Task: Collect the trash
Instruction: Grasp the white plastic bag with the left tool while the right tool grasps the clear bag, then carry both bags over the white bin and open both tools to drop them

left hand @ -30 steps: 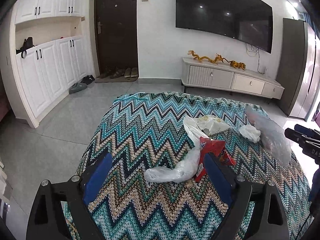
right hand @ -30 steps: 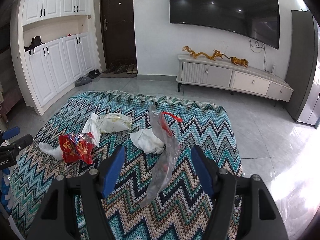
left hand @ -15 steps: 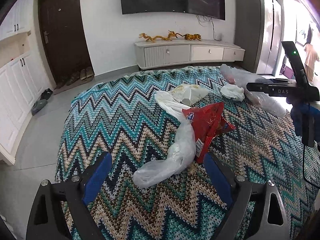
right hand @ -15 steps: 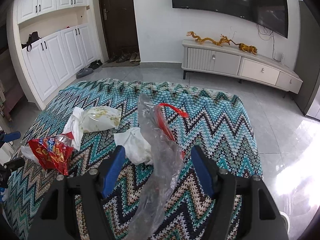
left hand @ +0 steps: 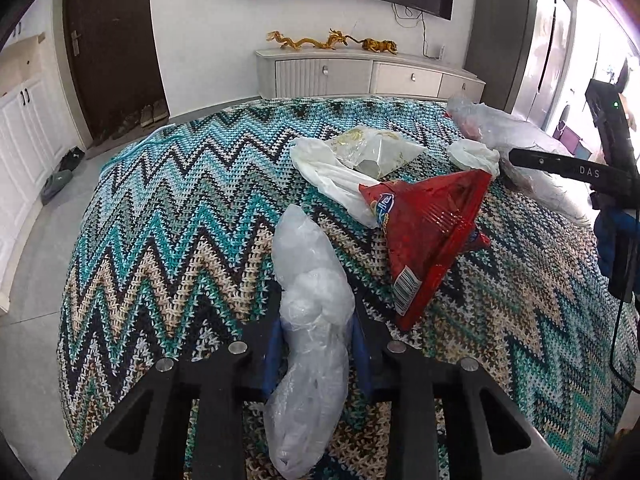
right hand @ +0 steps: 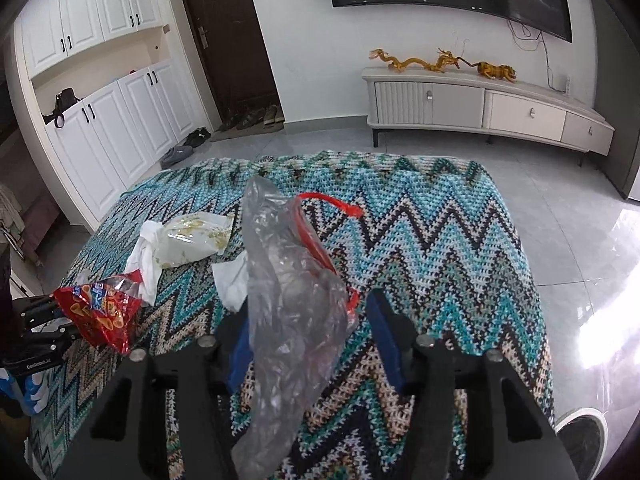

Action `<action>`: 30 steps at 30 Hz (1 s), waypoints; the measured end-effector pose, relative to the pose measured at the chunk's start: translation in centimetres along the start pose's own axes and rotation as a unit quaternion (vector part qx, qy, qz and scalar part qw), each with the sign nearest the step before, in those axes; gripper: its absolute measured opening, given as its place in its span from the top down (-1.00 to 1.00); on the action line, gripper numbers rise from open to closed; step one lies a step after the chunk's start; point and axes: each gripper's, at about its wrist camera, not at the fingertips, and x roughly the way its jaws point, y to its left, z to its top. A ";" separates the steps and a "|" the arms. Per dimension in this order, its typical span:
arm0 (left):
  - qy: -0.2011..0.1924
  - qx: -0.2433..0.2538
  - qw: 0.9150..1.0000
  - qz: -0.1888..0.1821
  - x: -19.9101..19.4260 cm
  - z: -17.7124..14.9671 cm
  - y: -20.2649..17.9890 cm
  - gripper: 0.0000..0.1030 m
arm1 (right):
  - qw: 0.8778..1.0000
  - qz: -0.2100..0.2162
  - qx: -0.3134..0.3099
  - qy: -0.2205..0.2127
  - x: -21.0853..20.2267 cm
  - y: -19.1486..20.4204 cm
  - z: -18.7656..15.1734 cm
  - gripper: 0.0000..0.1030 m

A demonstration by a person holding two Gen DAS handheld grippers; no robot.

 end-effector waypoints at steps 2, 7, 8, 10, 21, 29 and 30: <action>-0.004 -0.011 1.000 -0.001 -0.6 -0.3 -0.1 0.46 | 1.000 -0.002 -0.005 0.010 -0.3 -0.1 -0.4 0.58; -0.014 -0.034 0.999 0.001 -2.8 -1.0 0.1 0.46 | 1.000 0.007 -0.002 0.006 -2.5 -0.2 -1.3 0.95; -0.017 -0.036 0.999 0.003 -3.5 -1.1 0.0 0.46 | 1.000 0.011 -0.002 0.002 -3.2 -0.1 -1.5 0.96; -0.025 -0.039 0.999 0.007 -5.0 -1.3 -0.2 0.47 | 1.000 0.015 -0.004 -0.007 -4.7 0.2 -1.6 0.96; -0.066 0.012 0.998 -0.018 -11.4 1.0 -6.5 0.47 | 0.996 0.006 0.035 -0.079 -15.8 -3.0 -4.5 0.96; -0.046 0.124 0.987 -0.089 -9.9 4.2 -20.0 0.47 | 0.986 -0.067 0.113 -0.102 -22.8 -12.1 -10.6 0.96; -0.041 0.138 0.984 -0.101 -9.4 4.6 -22.0 0.47 | 0.984 -0.080 0.125 -0.100 -23.4 -13.4 -11.7 0.96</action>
